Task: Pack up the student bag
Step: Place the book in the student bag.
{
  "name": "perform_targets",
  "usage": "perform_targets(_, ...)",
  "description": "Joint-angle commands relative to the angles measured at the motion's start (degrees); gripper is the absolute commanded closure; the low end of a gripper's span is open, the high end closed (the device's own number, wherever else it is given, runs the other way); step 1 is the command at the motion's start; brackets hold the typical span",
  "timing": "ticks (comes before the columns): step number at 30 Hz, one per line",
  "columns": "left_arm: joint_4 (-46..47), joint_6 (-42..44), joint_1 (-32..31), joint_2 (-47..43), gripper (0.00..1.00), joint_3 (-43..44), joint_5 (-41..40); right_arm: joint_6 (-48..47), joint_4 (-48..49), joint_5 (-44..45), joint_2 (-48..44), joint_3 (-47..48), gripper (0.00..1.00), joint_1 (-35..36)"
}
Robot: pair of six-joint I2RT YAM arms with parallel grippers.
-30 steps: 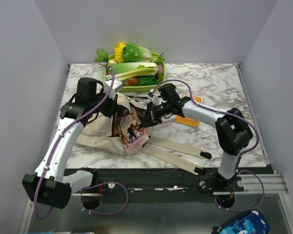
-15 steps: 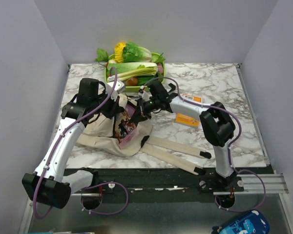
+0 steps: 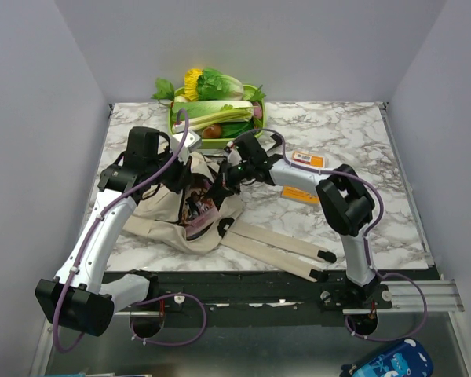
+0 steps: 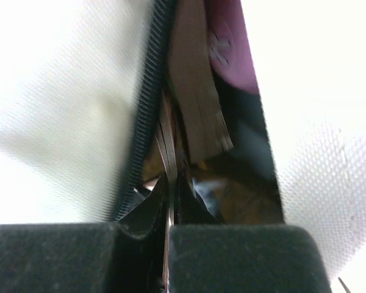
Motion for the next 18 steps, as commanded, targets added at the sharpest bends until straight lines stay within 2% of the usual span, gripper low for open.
perform_targets(1,2.94,0.46,-0.70,-0.77,1.00,2.42,4.01,3.15,2.19,10.77,-0.08,6.01,0.99,-2.03)
perform_targets(6,2.49,0.98,-0.70,-1.03,1.00,2.15,4.01,2.44,1.40,19.73,-0.95,8.65,0.99,-3.27)
perform_targets(9,2.76,0.72,-0.79,-0.85,1.00,2.06,4.18,1.92,2.19,19.41,0.53,9.78,0.99,-2.22)
perform_targets(11,2.85,0.63,-0.79,-0.68,1.00,2.15,4.18,-0.36,-1.23,19.14,1.67,11.37,0.99,-0.03)
perform_targets(14,2.84,0.89,-0.79,-0.42,1.00,2.33,3.92,-4.58,-5.10,17.21,3.26,13.13,0.73,2.53)
perform_targets(15,2.76,0.98,-0.79,-0.33,1.00,2.33,3.83,-5.28,-6.15,15.72,3.26,13.31,0.56,2.71)
perform_targets(18,2.76,1.25,-0.79,-0.24,1.00,2.33,3.57,-9.76,-9.49,17.54,-0.42,10.86,0.36,2.27)
